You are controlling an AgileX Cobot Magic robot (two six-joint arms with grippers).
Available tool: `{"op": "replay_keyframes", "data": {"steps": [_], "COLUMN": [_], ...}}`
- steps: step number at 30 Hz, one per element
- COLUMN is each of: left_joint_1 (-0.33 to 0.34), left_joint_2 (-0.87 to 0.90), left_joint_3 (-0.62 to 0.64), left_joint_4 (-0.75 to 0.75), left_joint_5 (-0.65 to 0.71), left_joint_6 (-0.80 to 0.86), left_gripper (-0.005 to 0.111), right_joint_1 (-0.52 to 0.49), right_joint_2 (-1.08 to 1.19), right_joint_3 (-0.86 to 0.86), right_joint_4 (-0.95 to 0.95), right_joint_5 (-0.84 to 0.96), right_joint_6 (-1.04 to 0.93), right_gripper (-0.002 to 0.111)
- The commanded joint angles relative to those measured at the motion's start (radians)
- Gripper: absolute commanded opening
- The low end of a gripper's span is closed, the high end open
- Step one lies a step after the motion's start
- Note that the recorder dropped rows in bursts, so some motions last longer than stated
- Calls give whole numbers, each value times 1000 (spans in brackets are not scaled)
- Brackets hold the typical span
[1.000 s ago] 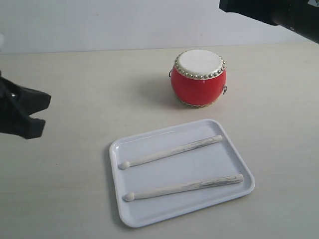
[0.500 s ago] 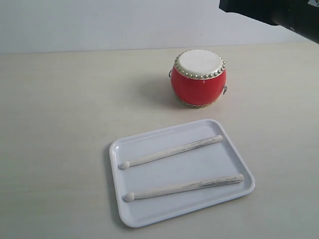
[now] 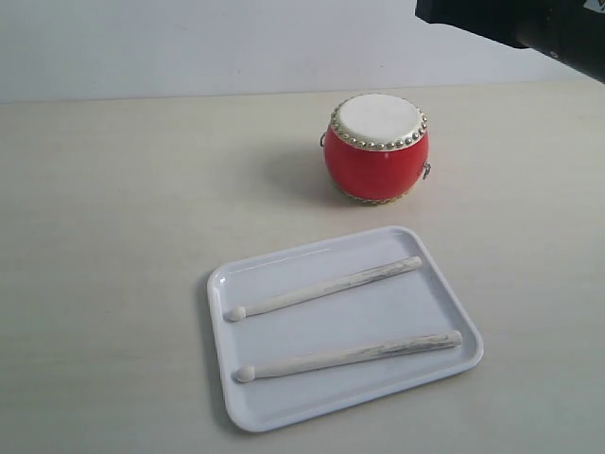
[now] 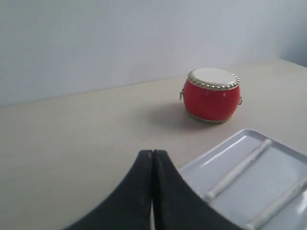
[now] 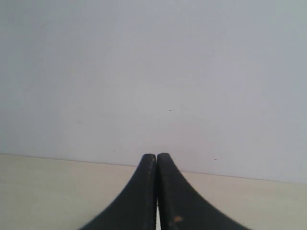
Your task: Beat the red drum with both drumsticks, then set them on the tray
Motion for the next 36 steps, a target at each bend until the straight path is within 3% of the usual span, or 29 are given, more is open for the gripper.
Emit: {"op": "replay_keyframes", "data": {"steps": [1, 3, 6, 9, 12, 16, 23, 36], "left_joint_1": [3, 3, 8, 49, 92, 130, 163, 182], "left_joint_2": [7, 7, -42, -48, -48, -48, -48, -48], "left_joint_3": [14, 27, 51, 67, 72, 76, 156, 156], "left_joint_4": [65, 55, 117, 296, 457, 560, 592, 603], "left_joint_5": [-37, -37, -35, -35, -37, -37, -43, -37], "left_joint_6": [24, 12, -139, -358, -464, -500, -512, -508], "left_gripper": [0, 0, 0, 0, 0, 0, 0, 0], "right_joint_1": [-5, -5, -5, -5, -5, -5, -5, -5], "right_joint_2": [1, 1, 1, 1, 1, 1, 1, 1], "right_joint_3": [6, 6, 6, 6, 6, 6, 6, 6], "right_joint_4": [2, 2, 4, 4, 4, 4, 4, 2], "right_joint_5": [-13, -13, -13, -13, -13, -13, -13, -13], "right_joint_6": [1, 1, 1, 1, 1, 1, 1, 1], "right_gripper": [0, 0, 0, 0, 0, 0, 0, 0]}}
